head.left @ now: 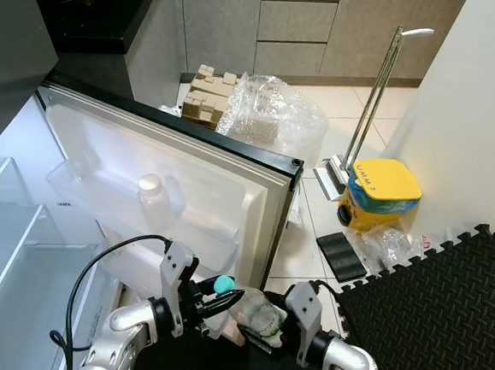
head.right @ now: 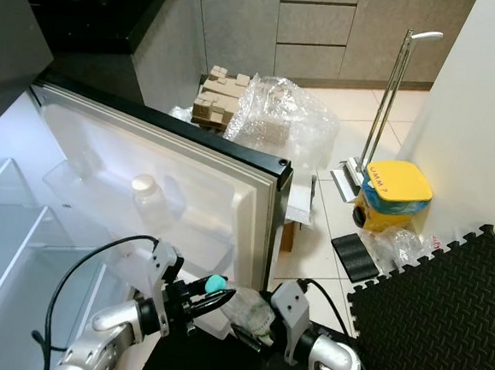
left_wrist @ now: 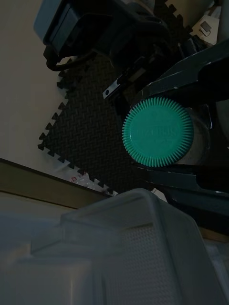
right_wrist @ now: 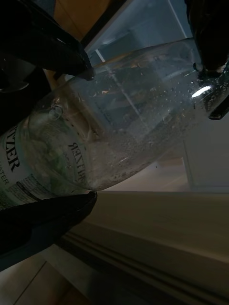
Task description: Restocking fridge
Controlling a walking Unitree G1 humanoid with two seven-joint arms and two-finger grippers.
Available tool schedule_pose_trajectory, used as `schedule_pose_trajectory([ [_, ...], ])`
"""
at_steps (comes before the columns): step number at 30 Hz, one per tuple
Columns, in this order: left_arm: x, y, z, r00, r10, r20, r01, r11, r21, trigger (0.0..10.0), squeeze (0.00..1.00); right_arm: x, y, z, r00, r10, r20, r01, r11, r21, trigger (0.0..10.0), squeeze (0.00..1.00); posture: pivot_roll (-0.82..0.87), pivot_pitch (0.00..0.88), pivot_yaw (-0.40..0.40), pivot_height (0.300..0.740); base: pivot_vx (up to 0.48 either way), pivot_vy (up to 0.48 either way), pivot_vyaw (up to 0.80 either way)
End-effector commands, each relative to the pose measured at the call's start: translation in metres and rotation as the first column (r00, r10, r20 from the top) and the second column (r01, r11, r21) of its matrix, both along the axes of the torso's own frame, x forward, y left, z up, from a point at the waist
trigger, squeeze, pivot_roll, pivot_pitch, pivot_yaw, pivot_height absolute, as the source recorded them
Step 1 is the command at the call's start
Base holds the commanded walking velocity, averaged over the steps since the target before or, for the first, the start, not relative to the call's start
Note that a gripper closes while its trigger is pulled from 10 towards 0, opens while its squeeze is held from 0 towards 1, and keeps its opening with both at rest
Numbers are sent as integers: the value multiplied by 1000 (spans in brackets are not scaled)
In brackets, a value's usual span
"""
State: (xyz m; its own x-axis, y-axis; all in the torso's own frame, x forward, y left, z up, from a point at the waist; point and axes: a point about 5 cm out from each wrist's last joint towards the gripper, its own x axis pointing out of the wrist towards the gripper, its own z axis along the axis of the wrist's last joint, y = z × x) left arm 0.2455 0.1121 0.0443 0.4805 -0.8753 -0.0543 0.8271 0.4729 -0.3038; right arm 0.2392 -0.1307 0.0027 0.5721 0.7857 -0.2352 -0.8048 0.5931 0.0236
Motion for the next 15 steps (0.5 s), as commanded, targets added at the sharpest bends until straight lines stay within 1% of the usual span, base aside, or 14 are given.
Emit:
schedule_pose_trajectory([
  [1, 2, -3, 8, 999, -26, 36, 27, 1000, -9, 0, 0, -7, 3, -6, 999, 21, -45, -21, 1000, 8, 10000, 1000, -107, 88, 23, 740, 0, 0, 0],
  [9, 0, -3, 6, 999, -35, 30, 35, 999, 13, 0, 0, -8, 6, -4, 995, 69, -72, -65, 996, 55, 10000, 1000, -101, 95, 18, 740, 0, 0, 0],
  [10, 0, -3, 6, 999, -35, 30, 35, 999, 13, 0, 0, -8, 6, -4, 995, 69, -72, -65, 996, 55, 10000, 1000, -101, 95, 18, 740, 0, 0, 0],
  [11, -2, -3, 4, 998, -53, 32, 52, 998, 43, 0, 0, -9, 8, -2, 994, 92, -53, -91, 995, 29, 10000, 1000, -101, 97, 18, 740, 0, 0, 0],
  [12, -2, -3, 4, 998, -53, 32, 52, 998, 43, 0, 0, -9, 8, -2, 994, 92, -53, -91, 995, 29, 10000, 1000, -101, 97, 18, 740, 0, 0, 0],
  [13, -3, -4, 2, 997, -73, 37, 70, 995, 75, 0, 0, -8, 9, -1, 992, 124, -30, -125, 992, -10, 10000, 788, -101, 98, 18, 740, 0, 0, 0],
  [14, -3, -6, 0, 995, -89, 41, 84, 992, 95, 0, 0, -8, 12, 1, 986, 165, 1, -164, 985, -53, 10000, 0, -104, 100, 20, 740, 0, 0, 0],
  [15, -3, -6, 0, 995, -89, 41, 84, 992, 95, 0, 0, -8, 12, 1, 986, 165, 1, -164, 985, -53, 10000, 0, -104, 100, 20, 740, 0, 0, 0],
])
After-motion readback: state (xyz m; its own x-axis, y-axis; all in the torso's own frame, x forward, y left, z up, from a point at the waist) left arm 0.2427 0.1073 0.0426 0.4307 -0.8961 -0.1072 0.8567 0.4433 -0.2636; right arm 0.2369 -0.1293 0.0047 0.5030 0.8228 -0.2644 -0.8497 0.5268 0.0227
